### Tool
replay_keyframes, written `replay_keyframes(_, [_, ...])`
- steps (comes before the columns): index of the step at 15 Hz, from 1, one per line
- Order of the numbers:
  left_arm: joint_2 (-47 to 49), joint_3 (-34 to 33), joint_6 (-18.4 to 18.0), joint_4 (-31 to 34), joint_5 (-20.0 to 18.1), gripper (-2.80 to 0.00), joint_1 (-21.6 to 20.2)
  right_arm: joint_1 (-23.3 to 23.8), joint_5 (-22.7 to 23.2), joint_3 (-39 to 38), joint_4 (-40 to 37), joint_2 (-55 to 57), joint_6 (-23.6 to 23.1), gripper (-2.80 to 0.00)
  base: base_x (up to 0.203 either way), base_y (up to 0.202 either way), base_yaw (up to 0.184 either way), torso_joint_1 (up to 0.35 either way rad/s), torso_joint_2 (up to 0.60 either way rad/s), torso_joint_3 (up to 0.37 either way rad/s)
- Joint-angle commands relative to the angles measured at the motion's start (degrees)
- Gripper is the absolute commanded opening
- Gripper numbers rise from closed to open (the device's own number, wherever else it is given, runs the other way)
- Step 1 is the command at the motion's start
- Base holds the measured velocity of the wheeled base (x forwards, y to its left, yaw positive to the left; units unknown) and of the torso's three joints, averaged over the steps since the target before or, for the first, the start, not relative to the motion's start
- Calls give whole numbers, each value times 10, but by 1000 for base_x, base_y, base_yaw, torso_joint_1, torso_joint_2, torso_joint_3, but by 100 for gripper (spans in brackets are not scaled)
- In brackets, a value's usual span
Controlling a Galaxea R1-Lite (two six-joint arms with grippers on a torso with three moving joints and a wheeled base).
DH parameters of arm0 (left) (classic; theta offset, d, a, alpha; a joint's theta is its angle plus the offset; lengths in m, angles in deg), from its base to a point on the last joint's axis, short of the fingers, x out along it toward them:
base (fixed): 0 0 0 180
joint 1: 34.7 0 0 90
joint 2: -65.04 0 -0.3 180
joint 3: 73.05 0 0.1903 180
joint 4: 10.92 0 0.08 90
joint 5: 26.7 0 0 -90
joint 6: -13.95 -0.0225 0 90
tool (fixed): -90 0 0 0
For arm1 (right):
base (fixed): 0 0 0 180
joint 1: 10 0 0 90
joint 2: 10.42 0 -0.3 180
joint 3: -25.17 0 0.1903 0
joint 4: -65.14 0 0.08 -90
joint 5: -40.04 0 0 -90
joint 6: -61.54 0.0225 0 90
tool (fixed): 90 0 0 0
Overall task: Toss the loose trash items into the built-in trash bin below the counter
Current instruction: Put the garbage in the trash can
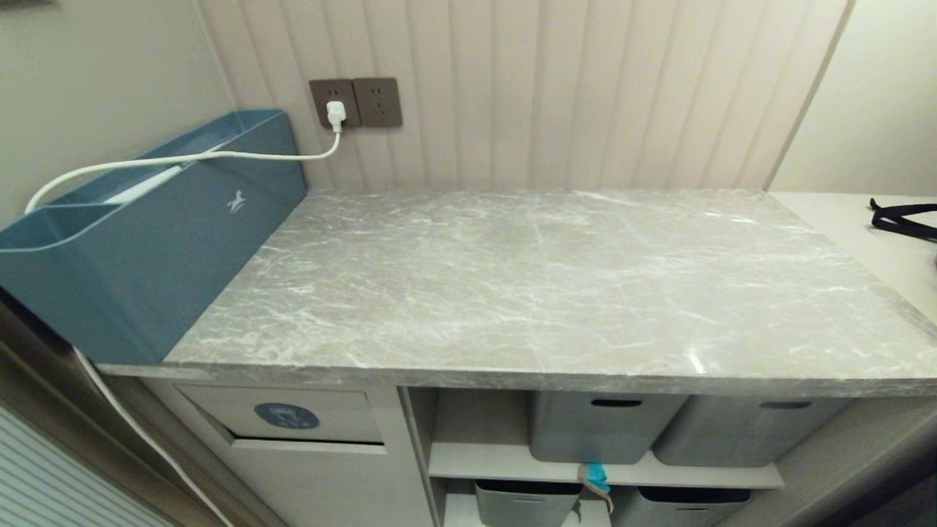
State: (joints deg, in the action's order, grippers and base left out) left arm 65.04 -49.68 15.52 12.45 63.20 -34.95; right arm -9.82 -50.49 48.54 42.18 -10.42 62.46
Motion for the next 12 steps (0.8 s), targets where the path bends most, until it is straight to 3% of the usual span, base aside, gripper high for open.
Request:
replay_keyframes(1, [2,-2,1,-1,0,-280,0,0,-1,-1,0,1,2,-280,0,0,0,-245,549,290])
replay_keyframes(12, [2,-2,-3,-1,-2,-280,0,0,-18,-1,0,1,21,-280,0,0,0,-222,508,289])
